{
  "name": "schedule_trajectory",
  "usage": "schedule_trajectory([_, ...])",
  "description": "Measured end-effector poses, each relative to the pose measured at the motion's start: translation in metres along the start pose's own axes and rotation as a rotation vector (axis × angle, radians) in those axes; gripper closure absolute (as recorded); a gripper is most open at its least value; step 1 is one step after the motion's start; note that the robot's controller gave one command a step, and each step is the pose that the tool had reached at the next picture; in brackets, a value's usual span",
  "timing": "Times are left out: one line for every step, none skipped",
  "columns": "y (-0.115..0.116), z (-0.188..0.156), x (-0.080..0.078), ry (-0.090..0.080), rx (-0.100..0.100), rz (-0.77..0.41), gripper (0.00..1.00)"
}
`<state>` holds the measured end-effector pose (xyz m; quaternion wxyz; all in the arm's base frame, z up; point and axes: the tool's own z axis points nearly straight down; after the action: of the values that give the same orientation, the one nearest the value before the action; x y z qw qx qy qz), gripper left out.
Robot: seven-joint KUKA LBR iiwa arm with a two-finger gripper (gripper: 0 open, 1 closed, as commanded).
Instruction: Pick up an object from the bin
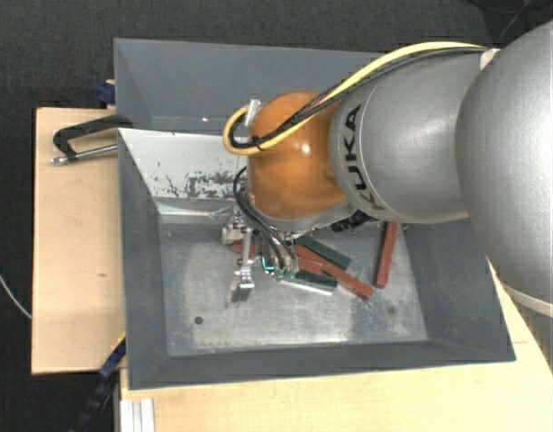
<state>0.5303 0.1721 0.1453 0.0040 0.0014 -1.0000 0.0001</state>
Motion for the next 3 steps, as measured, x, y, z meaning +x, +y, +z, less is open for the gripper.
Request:
schedule_trajectory([-0.001,-0.005,-0.002,-0.008,-0.002,0.003,0.00])
schedule_trajectory([-0.066,0.034,-0.017,-0.009,-0.002,-0.021,0.00])
schedule_trajectory([-0.098,0.030,-0.044,-0.013,-0.002,0.138,0.00])
